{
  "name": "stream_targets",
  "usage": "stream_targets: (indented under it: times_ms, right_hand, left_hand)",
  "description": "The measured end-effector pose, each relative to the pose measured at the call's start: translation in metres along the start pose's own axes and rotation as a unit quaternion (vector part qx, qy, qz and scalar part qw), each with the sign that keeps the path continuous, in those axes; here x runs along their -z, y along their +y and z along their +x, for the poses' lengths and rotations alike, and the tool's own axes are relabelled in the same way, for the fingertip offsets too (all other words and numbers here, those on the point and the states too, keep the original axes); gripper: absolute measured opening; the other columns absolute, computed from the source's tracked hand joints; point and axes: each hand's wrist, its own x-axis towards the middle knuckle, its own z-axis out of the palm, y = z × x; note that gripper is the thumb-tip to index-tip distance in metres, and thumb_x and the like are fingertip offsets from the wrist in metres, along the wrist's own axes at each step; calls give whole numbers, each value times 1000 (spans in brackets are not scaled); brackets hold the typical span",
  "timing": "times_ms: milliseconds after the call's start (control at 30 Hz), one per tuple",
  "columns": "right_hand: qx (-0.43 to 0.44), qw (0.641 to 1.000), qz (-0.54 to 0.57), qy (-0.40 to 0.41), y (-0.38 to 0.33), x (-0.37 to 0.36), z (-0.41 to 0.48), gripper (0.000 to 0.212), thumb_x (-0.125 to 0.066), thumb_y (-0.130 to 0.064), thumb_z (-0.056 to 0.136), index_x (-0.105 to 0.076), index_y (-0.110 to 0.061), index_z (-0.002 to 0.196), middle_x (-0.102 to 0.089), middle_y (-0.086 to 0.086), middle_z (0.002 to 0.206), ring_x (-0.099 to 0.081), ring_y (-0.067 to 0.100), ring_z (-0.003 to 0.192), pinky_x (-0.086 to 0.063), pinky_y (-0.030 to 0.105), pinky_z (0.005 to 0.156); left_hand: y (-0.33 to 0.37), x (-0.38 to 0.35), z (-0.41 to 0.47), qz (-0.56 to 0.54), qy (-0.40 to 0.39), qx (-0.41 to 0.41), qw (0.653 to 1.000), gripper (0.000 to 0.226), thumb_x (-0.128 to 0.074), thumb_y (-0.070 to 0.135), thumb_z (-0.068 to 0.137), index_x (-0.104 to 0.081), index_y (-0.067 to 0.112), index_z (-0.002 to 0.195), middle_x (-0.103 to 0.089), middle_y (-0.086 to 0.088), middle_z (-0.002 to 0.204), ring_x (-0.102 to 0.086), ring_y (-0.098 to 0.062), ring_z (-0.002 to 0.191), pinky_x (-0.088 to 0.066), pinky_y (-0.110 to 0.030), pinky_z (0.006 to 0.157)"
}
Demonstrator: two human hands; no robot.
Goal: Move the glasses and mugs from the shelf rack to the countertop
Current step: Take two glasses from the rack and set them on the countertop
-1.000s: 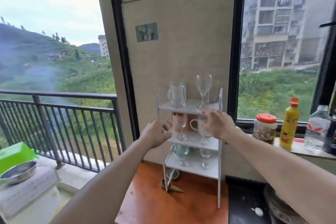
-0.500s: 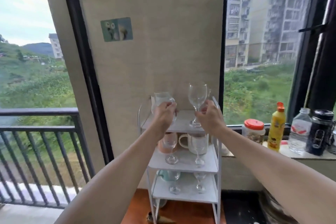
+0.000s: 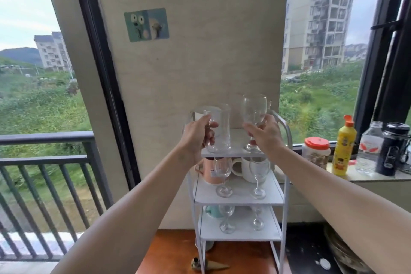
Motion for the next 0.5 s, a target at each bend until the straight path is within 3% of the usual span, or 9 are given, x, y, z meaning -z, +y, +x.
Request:
stream_targets:
  times_ms: [100, 200, 367, 500]
  right_hand:
    - [1, 1000, 21, -13, -5, 9, -18, 41, -78, -23, 80, -49, -20, 110, -67, 25, 103, -65, 25, 77, -60, 52, 71]
    - [-12, 996, 74, -38, -8, 23, -39, 39, -77, -18, 80, -52, -21, 109, -66, 20, 104, -65, 24, 81, -59, 42, 63]
    - [-64, 984, 146, -84, -5, 64, -84, 51, -72, -10, 82, -47, -15, 126, -65, 19, 100, -67, 24, 77, -55, 33, 56]
    - [-103, 979, 148, -96, 15, 118, -132, 54, -73, -12, 80, -50, -14, 129, -66, 19, 96, -64, 27, 81, -54, 35, 61]
  left_hand:
    - [-4, 5, -10, -55, -5, 1, 998, 34, -51, 30, 95, -59, 6, 73, -35, 3, 43, -33, -14, 41, -30, -29, 50]
    - [-9, 10, -27, -89, -16, -1, 996, 32, -54, 29, 92, -55, 9, 67, -34, 4, 44, -30, -11, 37, -28, -29, 49]
    - [-27, 8, -71, -118, -97, 55, 987, 33, -54, 26, 91, -50, 12, 62, -25, 5, 44, -23, -14, 40, -30, -29, 50]
    - [-66, -18, -112, -92, -158, 96, 979, 30, -54, 22, 92, -49, 12, 65, -35, 5, 44, -27, -11, 38, -29, -29, 50]
